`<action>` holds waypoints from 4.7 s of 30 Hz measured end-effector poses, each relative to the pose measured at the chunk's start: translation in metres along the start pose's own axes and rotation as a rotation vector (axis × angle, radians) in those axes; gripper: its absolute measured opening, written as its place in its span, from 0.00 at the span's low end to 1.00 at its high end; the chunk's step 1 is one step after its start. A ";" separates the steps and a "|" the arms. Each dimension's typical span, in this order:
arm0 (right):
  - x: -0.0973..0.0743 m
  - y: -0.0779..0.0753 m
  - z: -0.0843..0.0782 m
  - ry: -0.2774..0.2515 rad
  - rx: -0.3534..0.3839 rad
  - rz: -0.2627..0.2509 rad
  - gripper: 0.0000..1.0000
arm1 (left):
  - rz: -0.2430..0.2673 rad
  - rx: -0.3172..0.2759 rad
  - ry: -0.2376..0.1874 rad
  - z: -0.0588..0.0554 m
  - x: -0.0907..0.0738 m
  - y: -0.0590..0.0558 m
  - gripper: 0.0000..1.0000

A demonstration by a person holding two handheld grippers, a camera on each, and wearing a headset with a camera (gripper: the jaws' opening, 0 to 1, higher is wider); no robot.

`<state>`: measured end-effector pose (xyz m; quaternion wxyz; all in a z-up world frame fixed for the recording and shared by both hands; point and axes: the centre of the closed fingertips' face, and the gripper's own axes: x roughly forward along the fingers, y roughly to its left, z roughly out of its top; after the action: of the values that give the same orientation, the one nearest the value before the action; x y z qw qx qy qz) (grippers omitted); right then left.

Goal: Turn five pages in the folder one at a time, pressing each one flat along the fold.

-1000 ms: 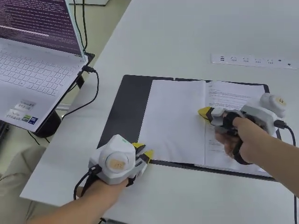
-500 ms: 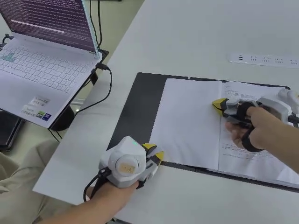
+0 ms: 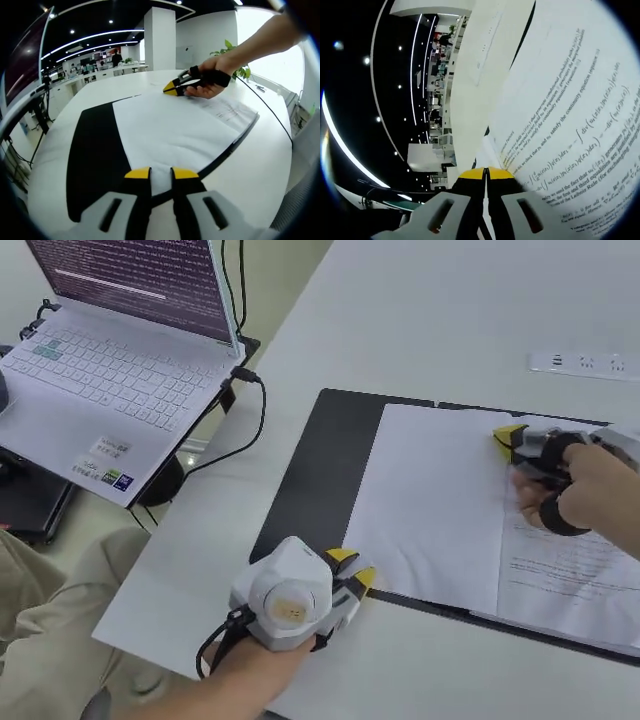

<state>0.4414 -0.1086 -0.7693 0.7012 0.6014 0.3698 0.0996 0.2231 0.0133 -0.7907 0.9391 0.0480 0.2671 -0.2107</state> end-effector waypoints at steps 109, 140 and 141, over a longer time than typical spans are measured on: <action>-0.359 -0.022 -0.057 -0.186 -0.843 -0.051 0.31 | 0.000 -0.238 -0.064 0.069 -0.104 -0.026 0.43; -0.374 -0.030 -0.041 -0.251 -1.167 -0.142 0.95 | 0.035 -0.041 -0.083 0.072 -0.140 -0.051 0.99; -0.374 -0.030 -0.041 -0.251 -1.170 -0.143 0.94 | 0.032 -0.026 -0.079 0.073 -0.139 -0.052 0.98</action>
<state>0.1413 -0.3033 -0.6482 0.9589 0.0964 0.2074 0.1677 0.1291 0.0029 -0.6549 0.9527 0.0319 0.2319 -0.1939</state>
